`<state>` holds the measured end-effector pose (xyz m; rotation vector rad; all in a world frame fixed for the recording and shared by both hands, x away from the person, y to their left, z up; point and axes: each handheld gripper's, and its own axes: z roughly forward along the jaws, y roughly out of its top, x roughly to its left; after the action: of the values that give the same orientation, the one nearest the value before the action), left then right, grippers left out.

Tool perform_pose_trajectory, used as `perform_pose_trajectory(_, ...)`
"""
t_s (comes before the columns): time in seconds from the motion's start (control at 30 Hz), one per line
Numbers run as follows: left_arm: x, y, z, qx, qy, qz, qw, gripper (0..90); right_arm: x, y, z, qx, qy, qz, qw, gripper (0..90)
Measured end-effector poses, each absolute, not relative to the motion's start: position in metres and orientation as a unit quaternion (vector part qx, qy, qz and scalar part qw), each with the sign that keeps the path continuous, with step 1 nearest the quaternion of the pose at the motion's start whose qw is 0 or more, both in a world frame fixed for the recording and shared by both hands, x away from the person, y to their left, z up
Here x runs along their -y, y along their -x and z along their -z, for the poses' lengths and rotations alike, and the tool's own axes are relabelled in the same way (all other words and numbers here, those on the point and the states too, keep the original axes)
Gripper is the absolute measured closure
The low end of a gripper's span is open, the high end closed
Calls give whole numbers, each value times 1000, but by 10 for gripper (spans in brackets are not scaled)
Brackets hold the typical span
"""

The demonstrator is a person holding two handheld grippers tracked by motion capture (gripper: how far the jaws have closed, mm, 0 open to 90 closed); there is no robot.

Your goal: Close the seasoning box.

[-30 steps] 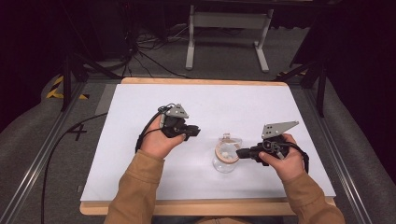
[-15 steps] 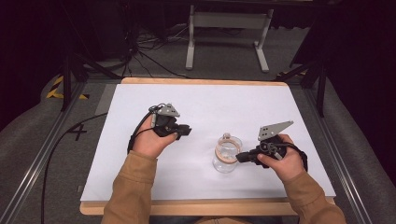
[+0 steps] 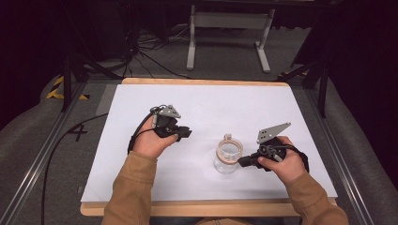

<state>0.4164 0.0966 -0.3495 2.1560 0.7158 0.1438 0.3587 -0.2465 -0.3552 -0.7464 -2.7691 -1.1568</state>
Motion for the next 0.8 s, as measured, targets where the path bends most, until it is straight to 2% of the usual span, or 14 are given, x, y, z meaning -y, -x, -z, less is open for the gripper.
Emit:
perform_pose_trajectory(0.5, -96, -416, 349, -285, -857, -58, 425, 781, 250, -359, 353, 895, 246, 372, 18, 900)
perform_pose_trajectory(0.7, -101, -413, 349, -291, -854, -60, 426, 754, 253, -356, 340, 890, 237, 390, -4, 900)
perform_pose_trajectory(0.8, -106, -409, 349, -298, -852, -63, 427, 747, 258, -358, 332, 883, 240, 402, -22, 843)
